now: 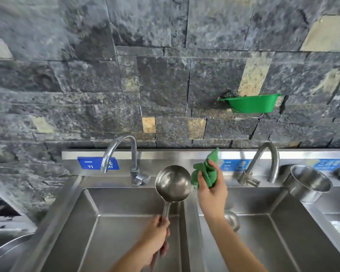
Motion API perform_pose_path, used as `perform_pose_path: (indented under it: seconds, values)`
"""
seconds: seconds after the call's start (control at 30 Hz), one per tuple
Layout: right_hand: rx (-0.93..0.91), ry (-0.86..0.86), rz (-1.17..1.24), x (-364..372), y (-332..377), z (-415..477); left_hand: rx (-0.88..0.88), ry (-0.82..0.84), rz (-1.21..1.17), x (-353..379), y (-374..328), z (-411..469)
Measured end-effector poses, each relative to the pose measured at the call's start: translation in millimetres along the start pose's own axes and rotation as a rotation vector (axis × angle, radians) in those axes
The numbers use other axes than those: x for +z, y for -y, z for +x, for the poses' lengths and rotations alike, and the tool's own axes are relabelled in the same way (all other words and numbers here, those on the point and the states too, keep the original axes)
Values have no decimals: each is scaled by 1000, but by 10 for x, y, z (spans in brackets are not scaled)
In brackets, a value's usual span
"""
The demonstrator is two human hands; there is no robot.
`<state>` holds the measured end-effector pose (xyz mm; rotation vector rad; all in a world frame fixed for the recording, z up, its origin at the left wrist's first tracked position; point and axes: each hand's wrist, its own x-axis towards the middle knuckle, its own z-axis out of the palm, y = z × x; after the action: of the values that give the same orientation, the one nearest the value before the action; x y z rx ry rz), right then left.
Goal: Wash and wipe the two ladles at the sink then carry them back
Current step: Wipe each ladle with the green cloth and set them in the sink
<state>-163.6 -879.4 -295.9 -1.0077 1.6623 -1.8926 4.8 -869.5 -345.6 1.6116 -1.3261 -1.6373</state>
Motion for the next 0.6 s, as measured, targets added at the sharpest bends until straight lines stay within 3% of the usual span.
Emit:
perform_pose_path:
  seconds: [0.07, 0.2, 0.37, 0.47, 0.53, 0.6]
  values:
    - [-99, 81, -268, 312, -290, -83, -29, 43, -35, -78, 110, 83]
    - [-97, 501, -743, 632, -901, -243, -48, 119, -42, -154, 173, 120]
    - [256, 743, -680, 629, -986, -357, -40, 159, 21, -343, 277, 196]
    - [121, 747, -811, 545, -1086, -374, -129, 179, -92, -383, 292, 199]
    - [-24, 634, -919, 540, -1109, -396, -204, 211, -241, -346, 256, 180]
    - [-45, 524, -956, 585, -1096, -388, -246, 255, -343, -282, 186, 156]
